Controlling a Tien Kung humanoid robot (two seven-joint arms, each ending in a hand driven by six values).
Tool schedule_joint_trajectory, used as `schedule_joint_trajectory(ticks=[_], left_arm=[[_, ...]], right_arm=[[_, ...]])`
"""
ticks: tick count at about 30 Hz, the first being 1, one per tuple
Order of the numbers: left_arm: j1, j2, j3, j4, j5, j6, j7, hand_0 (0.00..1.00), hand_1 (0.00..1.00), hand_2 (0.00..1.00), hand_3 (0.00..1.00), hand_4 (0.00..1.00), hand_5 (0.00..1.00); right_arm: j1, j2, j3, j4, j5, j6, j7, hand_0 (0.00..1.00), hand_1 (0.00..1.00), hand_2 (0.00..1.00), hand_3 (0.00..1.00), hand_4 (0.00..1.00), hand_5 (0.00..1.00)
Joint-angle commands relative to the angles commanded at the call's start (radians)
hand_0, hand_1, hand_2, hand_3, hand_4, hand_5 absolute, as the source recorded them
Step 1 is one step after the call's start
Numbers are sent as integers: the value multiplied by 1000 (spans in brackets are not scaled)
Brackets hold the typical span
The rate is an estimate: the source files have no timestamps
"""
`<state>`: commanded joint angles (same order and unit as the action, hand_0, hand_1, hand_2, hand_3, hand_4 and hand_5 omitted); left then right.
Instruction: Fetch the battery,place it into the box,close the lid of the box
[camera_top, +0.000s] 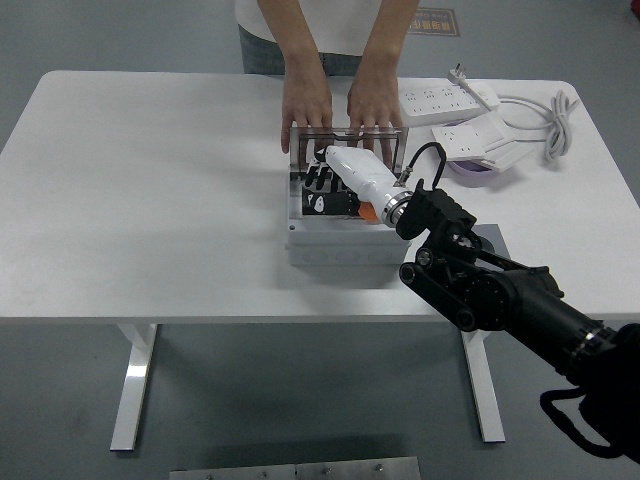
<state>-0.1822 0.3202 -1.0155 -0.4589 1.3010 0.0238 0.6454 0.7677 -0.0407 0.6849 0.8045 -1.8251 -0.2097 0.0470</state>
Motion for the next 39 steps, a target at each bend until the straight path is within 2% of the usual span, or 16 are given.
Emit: schedule_joint_trajectory(ticks=[5,6,8,17,18,23,24,29,30,39], left_arm=[[5,-1,2,-1,-5,4,0,632,698,573,541,500,2],[6,0,3,-1,-7,5,0,632,698,573,541,500,2],[9,1,4,-1,-10,8,0,632,698,573,541,500,2],[15,1,9,-2,-22,14,0,632,698,573,541,500,2],[16,2,10,-2,-23,15,0,632,698,573,541,500,2],[24,4,10,-4,-29,18,0,632,698,573,541,500,2],[26,4,10,-5,-30,19,0,632,698,573,541,500,2],[31,6,12,-6,-37,22,0,632,698,573,541,500,2],[32,7,12,-7,-38,22,0,632,698,573,541,500,2],[41,8,20,-9,-56,29,0,632,698,573,541,500,2]], right_arm=[[-2,-10,-2,22,29,9,-16,378,387,455,466,691,271],[-2,-15,-5,28,42,11,-20,388,387,453,455,719,321],[-2,-23,-8,36,63,13,-24,388,387,453,455,719,321],[4,-42,-20,42,126,-5,-28,383,385,449,454,728,328],[5,-43,-23,41,134,-9,-28,224,327,375,369,692,345],[6,-43,-37,38,177,-21,-29,224,327,375,369,692,345],[6,-43,-39,39,188,-22,-31,148,252,297,309,581,452],[11,-44,-46,43,225,-25,-38,148,252,297,309,581,452],[11,-45,-47,44,232,-25,-40,109,219,258,296,347,422],[13,-56,-55,73,255,-12,-71,105,211,254,294,346,422]])
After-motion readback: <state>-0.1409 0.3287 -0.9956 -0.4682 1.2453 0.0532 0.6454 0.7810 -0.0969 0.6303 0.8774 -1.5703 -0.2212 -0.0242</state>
